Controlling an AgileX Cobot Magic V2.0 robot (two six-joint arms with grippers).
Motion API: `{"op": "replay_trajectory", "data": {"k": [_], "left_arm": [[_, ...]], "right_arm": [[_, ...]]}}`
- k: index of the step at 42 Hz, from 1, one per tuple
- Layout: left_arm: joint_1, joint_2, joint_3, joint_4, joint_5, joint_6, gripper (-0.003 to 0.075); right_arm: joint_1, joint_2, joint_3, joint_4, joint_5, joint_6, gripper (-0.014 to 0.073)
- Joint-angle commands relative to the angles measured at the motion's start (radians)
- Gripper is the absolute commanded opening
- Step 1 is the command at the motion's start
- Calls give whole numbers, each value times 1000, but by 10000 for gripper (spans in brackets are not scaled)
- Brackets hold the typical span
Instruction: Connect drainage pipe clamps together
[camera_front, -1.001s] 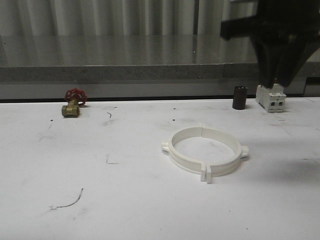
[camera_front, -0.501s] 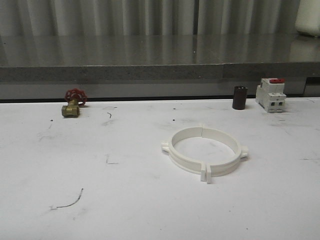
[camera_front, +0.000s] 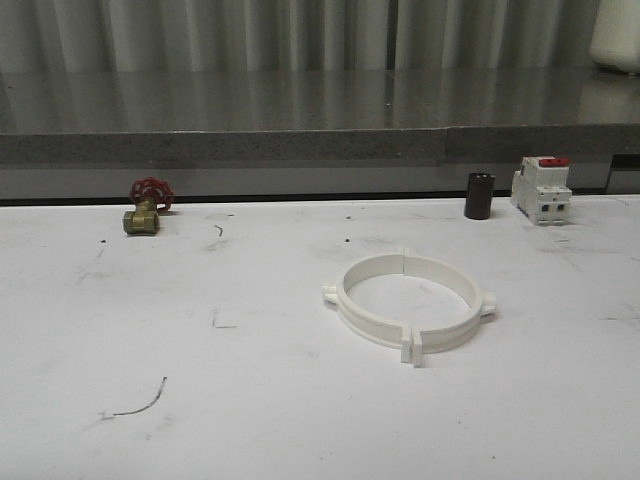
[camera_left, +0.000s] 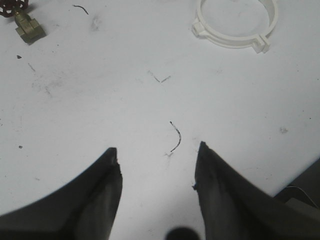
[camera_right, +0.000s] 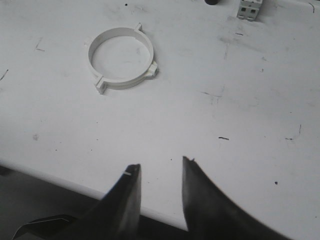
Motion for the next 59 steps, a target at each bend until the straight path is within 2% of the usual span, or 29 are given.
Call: {"op": "replay_trajectory", "data": {"k": [1,10,13,16,20,24,26,47,53,59], "left_arm": [[1,-4,-25,-8,-60,-3,336],[1,-4,-25,-8,-60,-3,335],[1,-4,-25,-3,-60,-3,312],[1,-4,-25,-8,-60,-3,239],[1,-4,-25,-3,-60,-3,105],[1,-4,-25,-3,-60,-3,7],[1,-4,-25,-8,-60,-3,-20],[7,-51,-17,-16,-61,-3,-20],[101,-176,36,-8,-108,-3,-20],[252,-348,188,-18,-280,-3,-20]], "right_arm": [[-4,-35,-8,-17,-69,-10,246],[-4,-41,-8,-11,-73,-10,246],[-4,-41,-8,-9,-71,-10,237],[-4,-41,-8,-9,-71,-10,169],[-4,-41,-8,-9,-70,-10,3],[-4,-41,-8,-9,-69,-10,-125],[-4,-41,-8,-9,-69,-10,-115],[-4,-41,-8,-9,-70,-10,-120],[-2,-41,-8,-9,-70,-10,-120],[-2,-41,-8,-9,-70,-10,-120]]}}
